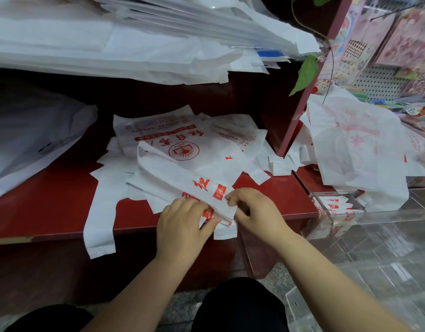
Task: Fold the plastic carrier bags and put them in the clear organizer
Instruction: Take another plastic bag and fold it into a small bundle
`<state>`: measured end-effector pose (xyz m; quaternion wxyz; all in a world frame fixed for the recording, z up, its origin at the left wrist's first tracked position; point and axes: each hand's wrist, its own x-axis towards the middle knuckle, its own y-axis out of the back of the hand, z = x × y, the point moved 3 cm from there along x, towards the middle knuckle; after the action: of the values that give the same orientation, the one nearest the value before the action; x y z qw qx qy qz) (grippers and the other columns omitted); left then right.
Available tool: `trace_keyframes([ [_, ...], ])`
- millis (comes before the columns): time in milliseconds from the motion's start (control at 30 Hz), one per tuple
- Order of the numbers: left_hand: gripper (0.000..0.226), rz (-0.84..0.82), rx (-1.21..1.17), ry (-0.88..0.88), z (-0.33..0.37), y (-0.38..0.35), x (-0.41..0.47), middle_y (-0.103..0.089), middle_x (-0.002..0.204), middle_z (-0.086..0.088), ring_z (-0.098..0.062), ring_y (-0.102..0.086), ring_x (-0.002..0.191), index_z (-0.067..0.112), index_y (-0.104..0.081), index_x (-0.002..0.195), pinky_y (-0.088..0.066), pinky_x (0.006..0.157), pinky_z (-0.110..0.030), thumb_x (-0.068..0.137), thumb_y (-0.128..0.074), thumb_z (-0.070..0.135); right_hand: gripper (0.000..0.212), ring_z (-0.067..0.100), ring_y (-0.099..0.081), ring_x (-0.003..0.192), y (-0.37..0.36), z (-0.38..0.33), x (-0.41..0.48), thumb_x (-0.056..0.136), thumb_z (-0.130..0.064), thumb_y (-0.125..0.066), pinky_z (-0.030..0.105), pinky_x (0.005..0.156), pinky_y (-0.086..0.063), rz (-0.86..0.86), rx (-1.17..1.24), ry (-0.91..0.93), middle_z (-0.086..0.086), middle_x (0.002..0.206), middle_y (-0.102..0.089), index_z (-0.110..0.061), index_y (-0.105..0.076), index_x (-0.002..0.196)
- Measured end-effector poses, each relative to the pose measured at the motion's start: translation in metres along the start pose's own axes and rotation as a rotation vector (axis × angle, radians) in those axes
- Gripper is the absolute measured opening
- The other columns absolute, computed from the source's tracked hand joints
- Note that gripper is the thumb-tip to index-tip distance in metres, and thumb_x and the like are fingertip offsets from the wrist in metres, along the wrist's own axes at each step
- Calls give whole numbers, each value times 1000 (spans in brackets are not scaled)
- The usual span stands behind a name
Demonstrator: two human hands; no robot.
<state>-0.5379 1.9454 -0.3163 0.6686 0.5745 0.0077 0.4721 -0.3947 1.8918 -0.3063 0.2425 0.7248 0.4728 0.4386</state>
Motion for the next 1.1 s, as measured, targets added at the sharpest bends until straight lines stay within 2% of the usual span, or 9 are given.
trace_keyframes([
  [133, 30, 88, -165, 37, -15, 9, -14, -67, 68, 3, -9, -54, 71, 13, -68, 66, -36, 63, -18, 75, -48, 34, 14, 35, -67, 84, -2, 1, -2, 68, -3, -55, 41, 67, -55, -23, -36, 17, 14, 87, -70, -1, -64, 78],
  [267, 28, 213, -138, -76, -8, 24, -10, -68, 82, -7, -14, -48, 85, 7, -70, 78, -34, 78, -25, 78, -46, 21, 34, 28, -66, 90, -5, 1, -6, 74, -19, -40, 29, 76, -51, -7, -80, 49, 12, 92, -70, 0, -66, 83],
  [333, 33, 116, -120, -180, 5, 20, 2, -69, 97, -10, -19, -52, 97, 6, -71, 92, -34, 87, -29, 81, -43, 19, 46, 12, -59, 98, -4, 1, -8, 72, -29, -33, 16, 84, -42, 3, 30, -31, 4, 99, -69, -1, -68, 85],
  [400, 45, -114, -69, -187, 22, 9, 16, -64, 116, -11, -23, -57, 109, 9, -67, 110, -34, 99, -28, 85, -33, 26, 43, -5, -52, 85, -4, 0, -6, 74, -37, -35, 10, 75, -37, -4, 110, -106, -11, 88, -65, -7, -66, 77],
  [500, 51, -362, 20, -74, 25, -7, 26, -18, 154, -4, -16, -19, 141, 20, -26, 146, -6, 113, -27, 98, -15, 34, 29, 5, -44, 62, -6, 2, -1, 80, -30, -47, 13, 58, -32, 37, 81, -143, -11, 69, -53, -6, -63, 75],
  [633, 50, -516, 121, 55, 10, -17, 28, 1, 157, 0, -13, 3, 143, 25, -5, 149, 6, 113, -31, 101, -21, 30, 23, 4, -44, 70, -10, 4, 0, 77, -18, -53, 10, 62, -32, 45, 11, -125, -6, 78, -53, -4, -65, 90],
  [833, 54, -595, 259, 303, -24, 0, 30, 10, 156, -6, -19, 10, 143, 20, 3, 149, 7, 114, -37, 100, -16, 34, 15, 24, -58, 92, -11, 4, -1, 76, -9, -58, 11, 73, -34, 34, -11, -82, 8, 92, -68, -2, -70, 82],
  [1000, 56, -514, 310, 559, -69, 28, 28, 1, 156, -10, -22, 2, 143, 8, -4, 148, 1, 115, -36, 99, -21, 29, 8, 28, -59, 95, -11, 4, 0, 78, 0, -64, 21, 73, -37, 30, -24, -69, 9, 93, -67, -1, -69, 82],
  [1100, 55, -338, 294, 438, -62, 35, 34, -4, 156, -5, -19, -1, 143, 12, -9, 148, 2, 114, -32, 98, -26, 23, 10, 30, -60, 90, -11, 1, 0, 75, -5, -60, 20, 71, -37, 31, -36, -54, 9, 90, -68, -2, -69, 78],
])
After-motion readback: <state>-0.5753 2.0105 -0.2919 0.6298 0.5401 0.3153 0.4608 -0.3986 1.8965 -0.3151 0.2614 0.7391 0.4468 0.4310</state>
